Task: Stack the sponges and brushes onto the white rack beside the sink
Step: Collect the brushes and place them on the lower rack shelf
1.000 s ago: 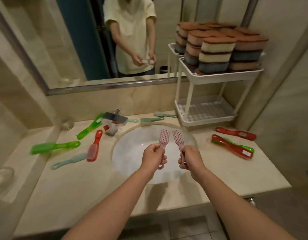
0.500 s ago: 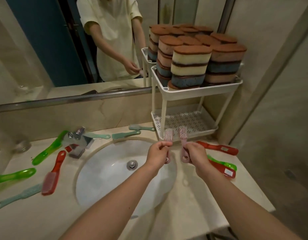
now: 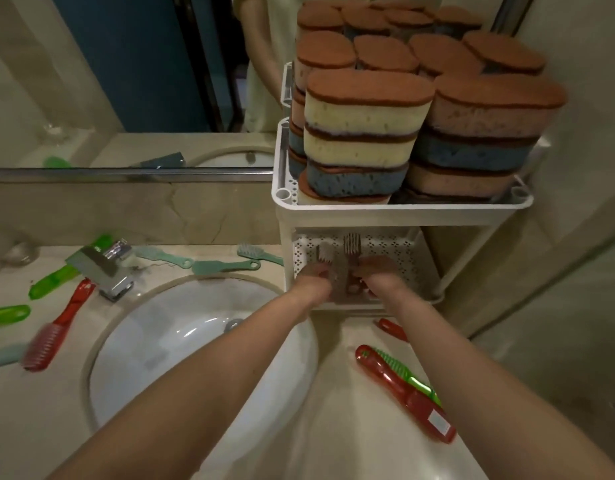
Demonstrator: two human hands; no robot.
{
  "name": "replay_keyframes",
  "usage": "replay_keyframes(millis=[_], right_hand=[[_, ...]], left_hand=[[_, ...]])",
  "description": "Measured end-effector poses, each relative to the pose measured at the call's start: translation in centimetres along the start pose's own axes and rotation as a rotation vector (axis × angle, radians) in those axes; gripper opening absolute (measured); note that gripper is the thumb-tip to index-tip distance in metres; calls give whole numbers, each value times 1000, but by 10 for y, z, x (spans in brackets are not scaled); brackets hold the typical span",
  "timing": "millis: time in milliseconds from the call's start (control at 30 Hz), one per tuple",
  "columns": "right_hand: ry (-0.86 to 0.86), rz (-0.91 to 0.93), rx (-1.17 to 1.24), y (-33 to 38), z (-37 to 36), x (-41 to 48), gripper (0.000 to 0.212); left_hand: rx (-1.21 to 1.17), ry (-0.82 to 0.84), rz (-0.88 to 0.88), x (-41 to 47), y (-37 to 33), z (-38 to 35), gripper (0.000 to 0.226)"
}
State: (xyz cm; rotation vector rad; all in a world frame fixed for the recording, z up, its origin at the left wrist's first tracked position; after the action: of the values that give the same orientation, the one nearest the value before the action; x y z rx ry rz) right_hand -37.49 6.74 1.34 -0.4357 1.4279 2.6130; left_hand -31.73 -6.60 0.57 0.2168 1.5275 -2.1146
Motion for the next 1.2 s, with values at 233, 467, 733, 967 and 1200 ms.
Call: replay_keyframes(millis=[233,467,733,967,1200], right_hand=[[115,57,-227,-2,-22,39,13],[115,103,-195,-15,-40,49,16],[110,147,-283,-19,-47,53,25],[122,242,-314,-10,-54,53,25],[183,286,-336,-3,-69,52,30]], left_hand=[[142,-115,78,25,4,-2,33],[461,-97,-107,23,-4,-16,42],[453,28,-8,30,18,-26,82],[555,-7,72,33,25,-24,91],[467,-18,92,34,24,-20,89]])
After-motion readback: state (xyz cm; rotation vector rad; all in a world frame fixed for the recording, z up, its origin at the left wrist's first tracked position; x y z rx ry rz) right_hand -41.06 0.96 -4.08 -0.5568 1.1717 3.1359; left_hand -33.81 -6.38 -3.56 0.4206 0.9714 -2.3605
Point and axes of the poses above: each hand's wrist, its own x-axis towards the middle knuckle, its own z-axis out of the back of the hand, y = z × x, the point moved 7 cm from there along x, towards the middle knuckle, and after that the axes turned 7 degrees about -y, right-handed, at the moved point
